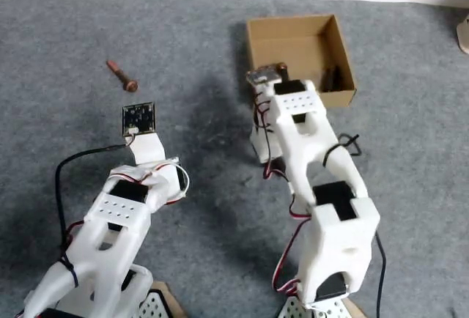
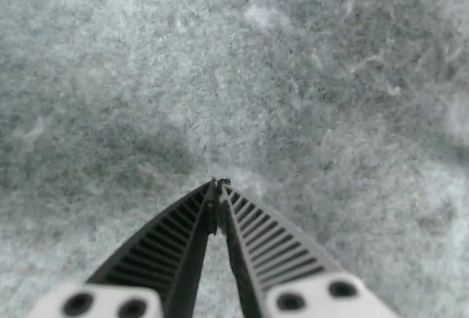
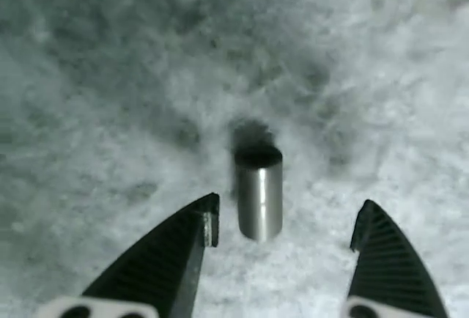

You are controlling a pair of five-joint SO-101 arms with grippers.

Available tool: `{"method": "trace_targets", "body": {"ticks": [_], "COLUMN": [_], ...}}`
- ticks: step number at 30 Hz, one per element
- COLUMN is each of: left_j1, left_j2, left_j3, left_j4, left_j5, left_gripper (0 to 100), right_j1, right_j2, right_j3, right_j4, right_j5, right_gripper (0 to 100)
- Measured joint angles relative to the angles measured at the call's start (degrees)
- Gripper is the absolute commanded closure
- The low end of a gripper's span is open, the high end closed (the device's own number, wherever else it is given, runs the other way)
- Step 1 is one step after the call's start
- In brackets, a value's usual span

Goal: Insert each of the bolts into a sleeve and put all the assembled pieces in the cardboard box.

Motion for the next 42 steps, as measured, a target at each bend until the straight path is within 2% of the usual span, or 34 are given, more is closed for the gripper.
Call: {"method": "trace_targets", "body": {"ticks": [11,13,15,16,17,20,24,32,42], "left_j1": [0.0,0.0,0.0,0.0,0.0,-0.18,-4.22,-11.69,-14.68], "left_j2": [0.0,0.0,0.0,0.0,0.0,0.0,0.0,0.0,3.78], "left_j3": [0.0,0.0,0.0,0.0,0.0,0.0,-2.02,-14.42,-23.56], "left_j4": [0.0,0.0,0.0,0.0,0.0,0.0,0.18,14.86,16.62], "left_j5": [0.0,0.0,0.0,0.0,0.0,0.0,0.0,0.18,0.09], "left_gripper": [97,97,97,97,97,97,97,97,97], "right_j1": [-0.09,-0.09,0.18,0.35,0.35,0.35,0.35,0.35,0.35], "right_j2": [4.22,4.22,4.22,4.22,4.22,4.22,4.13,2.99,2.9], "right_j3": [0.0,0.0,-0.09,-0.18,-0.18,-0.35,0.7,6.42,8.79], "right_j4": [-2.2,-2.2,-2.29,-2.29,-2.37,-2.37,-4.04,-9.58,-12.13], "right_j5": [0.0,0.0,0.0,0.0,0.0,-0.35,-1.05,-1.05,-1.05], "right_gripper": [74.3,82.2,97.4,99.8,96.8,99.5,99.2,99.2,99.2]}}
